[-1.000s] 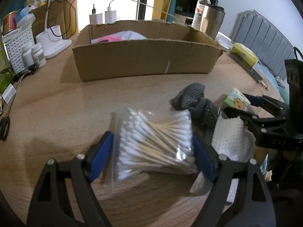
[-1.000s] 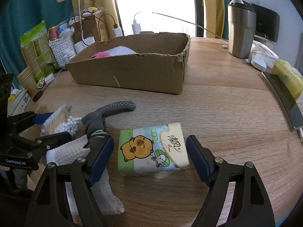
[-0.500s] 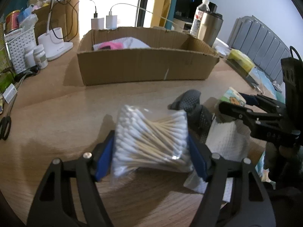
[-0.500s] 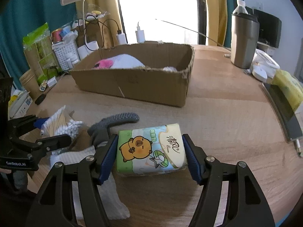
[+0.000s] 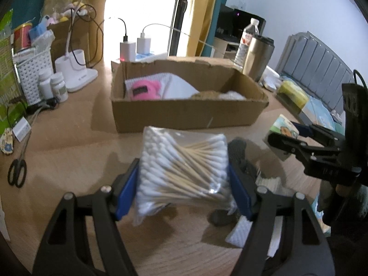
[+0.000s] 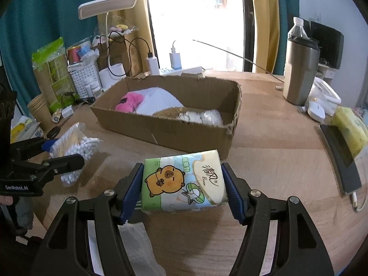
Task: Organize soft objects
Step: 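Grasp the cotton swab bag with the left gripper while the right grasps the tissue pack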
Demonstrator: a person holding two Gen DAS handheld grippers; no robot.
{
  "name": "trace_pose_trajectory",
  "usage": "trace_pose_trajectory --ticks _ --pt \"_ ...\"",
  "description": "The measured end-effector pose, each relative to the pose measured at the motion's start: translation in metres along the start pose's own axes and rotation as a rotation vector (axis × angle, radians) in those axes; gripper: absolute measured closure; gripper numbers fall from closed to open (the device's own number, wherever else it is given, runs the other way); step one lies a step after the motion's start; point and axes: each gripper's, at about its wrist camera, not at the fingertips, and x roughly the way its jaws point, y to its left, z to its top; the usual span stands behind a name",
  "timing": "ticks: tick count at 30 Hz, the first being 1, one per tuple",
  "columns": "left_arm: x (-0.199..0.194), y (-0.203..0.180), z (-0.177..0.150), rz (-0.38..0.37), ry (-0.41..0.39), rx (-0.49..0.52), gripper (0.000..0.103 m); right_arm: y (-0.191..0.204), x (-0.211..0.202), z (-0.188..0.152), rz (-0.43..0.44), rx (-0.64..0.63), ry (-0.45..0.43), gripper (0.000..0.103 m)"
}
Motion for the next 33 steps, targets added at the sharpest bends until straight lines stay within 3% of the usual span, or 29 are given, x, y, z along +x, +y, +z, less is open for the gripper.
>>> trace_pose_trajectory --ticks 20,33 --pt "-0.021 0.009 0.038 -0.044 -0.1 0.012 0.03 0.005 -0.006 0.035 -0.019 -0.03 -0.056 0.034" --pt "-0.014 0.01 0.061 -0.06 -0.123 0.033 0.03 -0.001 0.004 0.056 -0.026 -0.021 -0.079 0.034"
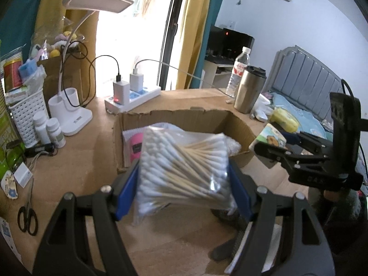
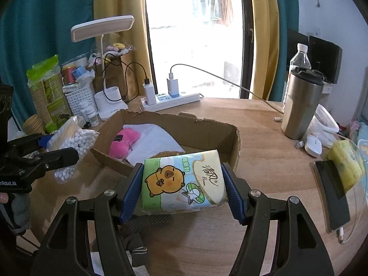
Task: Organize soft objects
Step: 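Grasp the cotton swab bag with the left gripper while the right grasps the tissue pack, then carry the swab bag and tissue pack with both grippers over the box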
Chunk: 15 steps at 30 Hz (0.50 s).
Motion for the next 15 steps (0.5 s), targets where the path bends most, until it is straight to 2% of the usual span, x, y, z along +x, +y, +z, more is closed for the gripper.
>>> trace_pose_trajectory --ticks 15 --pt "0.033 0.003 0.017 0.0 0.028 -0.007 0.03 -0.016 0.027 0.014 0.019 0.02 -0.001 0.034"
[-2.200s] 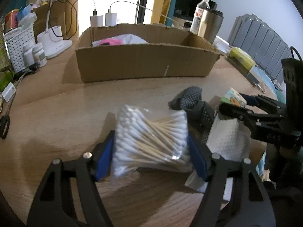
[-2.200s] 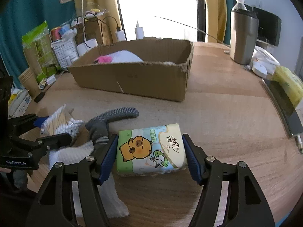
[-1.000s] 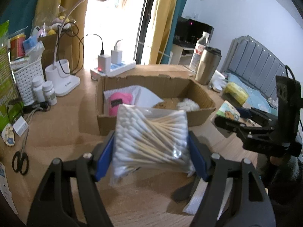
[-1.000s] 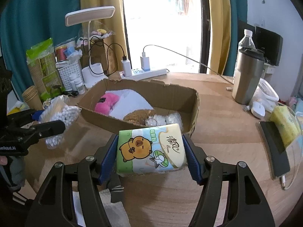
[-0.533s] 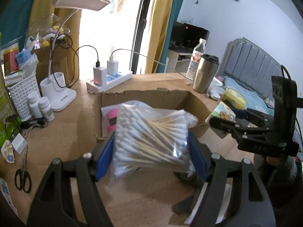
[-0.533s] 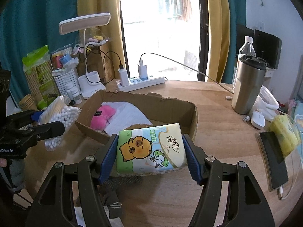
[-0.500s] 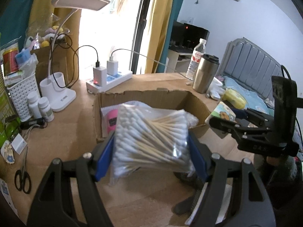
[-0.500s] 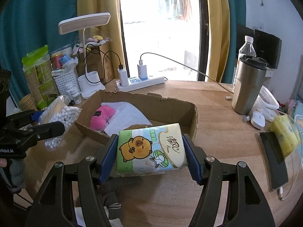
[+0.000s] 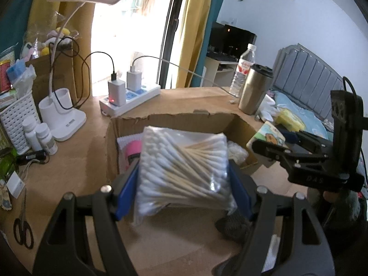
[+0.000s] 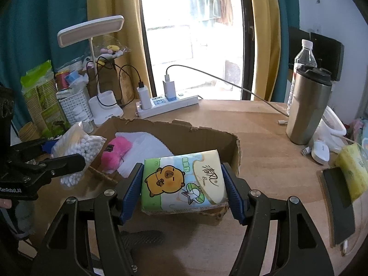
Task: Organize soft objects
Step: 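Carry the swab bag and tissue pack with both grippers over the box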
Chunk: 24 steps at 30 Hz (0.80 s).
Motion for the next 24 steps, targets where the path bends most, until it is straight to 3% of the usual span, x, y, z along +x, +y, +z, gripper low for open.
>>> trace_pose_trajectory --ticks 24 --pt "0.058 0.004 0.021 0.009 0.043 0.008 0.03 -0.028 0.04 0.025 0.007 0.019 -0.011 0.034"
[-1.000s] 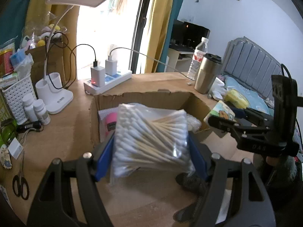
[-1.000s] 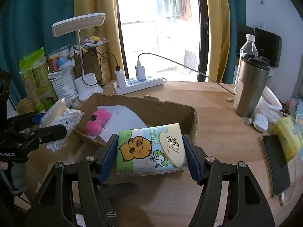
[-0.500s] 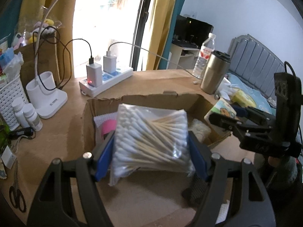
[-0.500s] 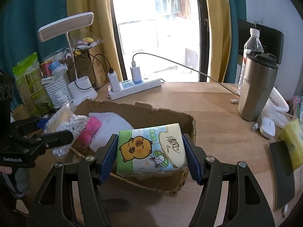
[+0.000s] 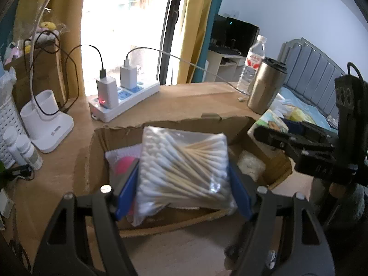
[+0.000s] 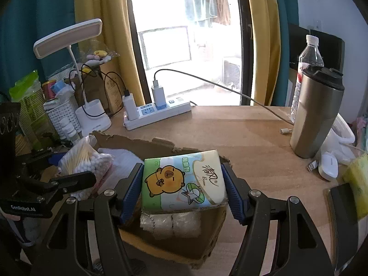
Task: Organize soft objects
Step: 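Carry the swab bag and tissue pack with both grippers over the box, then open both grippers to drop the swab bag and tissue pack into the box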
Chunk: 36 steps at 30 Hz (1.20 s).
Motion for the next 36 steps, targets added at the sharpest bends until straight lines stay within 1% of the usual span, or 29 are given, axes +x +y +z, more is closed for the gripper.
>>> trace_pose_trajectory --ticks 10,17,20,21,27,36 --pt "0.024 0.013 0.0 -0.022 0.049 -0.046 0.029 -0.004 0.014 0.004 -0.012 0.0 0.008 0.034" --pt "0.031 0.01 0.0 -0.022 0.07 -0.029 0.029 -0.002 0.018 0.006 -0.028 -0.011 -0.002 0.033" --pt "0.033 0.009 0.001 -0.023 0.076 -0.026 0.029 -0.002 0.018 0.006 -0.035 -0.013 -0.003 0.03" --pt "0.033 0.009 0.0 -0.022 0.077 -0.025 0.029 -0.002 0.018 0.006 -0.037 -0.013 -0.006 0.028" --pt "0.032 0.007 0.0 -0.024 0.073 -0.028 0.028 0.0 0.012 0.008 -0.037 -0.014 -0.022 0.028" --pt "0.016 0.005 -0.004 -0.017 0.046 -0.025 0.028 0.007 0.0 0.007 -0.032 -0.026 -0.033 0.028"
